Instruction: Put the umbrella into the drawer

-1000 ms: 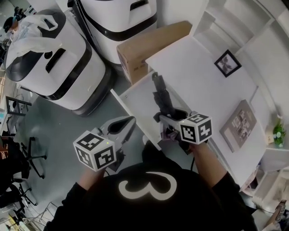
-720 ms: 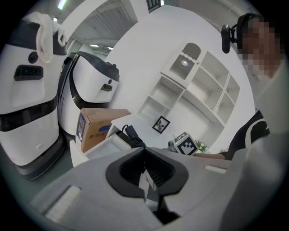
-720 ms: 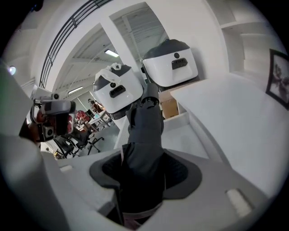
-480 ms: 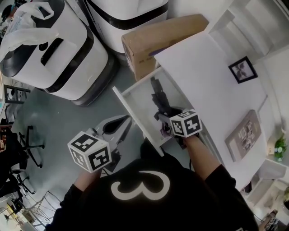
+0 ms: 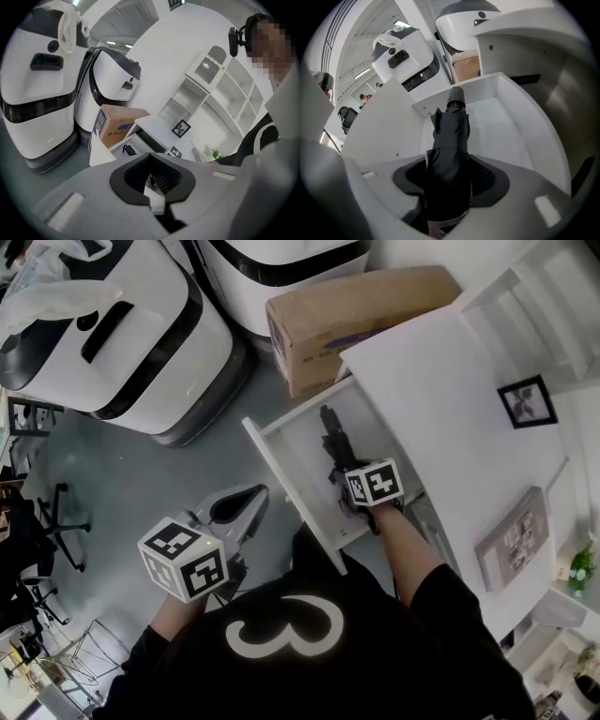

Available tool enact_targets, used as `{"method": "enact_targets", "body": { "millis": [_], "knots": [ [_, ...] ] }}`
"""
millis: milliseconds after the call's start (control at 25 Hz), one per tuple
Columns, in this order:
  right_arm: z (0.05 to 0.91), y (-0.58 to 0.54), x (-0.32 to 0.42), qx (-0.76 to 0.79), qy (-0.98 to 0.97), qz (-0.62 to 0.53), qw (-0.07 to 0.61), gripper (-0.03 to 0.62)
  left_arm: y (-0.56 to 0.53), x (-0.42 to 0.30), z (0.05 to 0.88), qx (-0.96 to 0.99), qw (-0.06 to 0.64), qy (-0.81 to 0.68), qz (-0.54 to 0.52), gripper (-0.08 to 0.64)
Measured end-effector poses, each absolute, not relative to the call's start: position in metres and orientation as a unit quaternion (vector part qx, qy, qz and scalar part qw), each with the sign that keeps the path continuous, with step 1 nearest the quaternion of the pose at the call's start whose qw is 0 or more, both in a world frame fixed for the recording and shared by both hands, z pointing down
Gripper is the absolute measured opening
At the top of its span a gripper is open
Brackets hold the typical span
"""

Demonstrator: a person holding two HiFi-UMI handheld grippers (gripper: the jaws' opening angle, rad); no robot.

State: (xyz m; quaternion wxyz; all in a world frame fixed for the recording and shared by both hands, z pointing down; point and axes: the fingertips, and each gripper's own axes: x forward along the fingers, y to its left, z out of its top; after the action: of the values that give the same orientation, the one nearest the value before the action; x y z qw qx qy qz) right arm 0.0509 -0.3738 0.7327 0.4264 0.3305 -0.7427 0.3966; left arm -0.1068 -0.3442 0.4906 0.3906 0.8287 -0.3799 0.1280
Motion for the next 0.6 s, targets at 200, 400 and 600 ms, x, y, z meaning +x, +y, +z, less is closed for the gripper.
{"method": "enact_targets", "body": {
  "millis": [200, 400, 600],
  "knots": [
    [0.760, -0.376, 0.051, 0.326, -0.724, 0.398, 0.460, 0.229, -0.345, -0.114, 0.499, 0.822, 0.404, -0.378, 0.134, 0.009],
    [0.778, -0.383, 0.052, 0.328, -0.714, 0.387, 0.482, 0.230, -0.347, -0.123, 0.504, 0.817, 0.409, -0.383, 0.134, 0.009],
    [0.785, -0.380, 0.050, 0.321, -0.718, 0.375, 0.491, 0.251, -0.349, -0.131, 0.511, 0.812, 0.417, -0.385, 0.135, 0.009]
  ]
}}
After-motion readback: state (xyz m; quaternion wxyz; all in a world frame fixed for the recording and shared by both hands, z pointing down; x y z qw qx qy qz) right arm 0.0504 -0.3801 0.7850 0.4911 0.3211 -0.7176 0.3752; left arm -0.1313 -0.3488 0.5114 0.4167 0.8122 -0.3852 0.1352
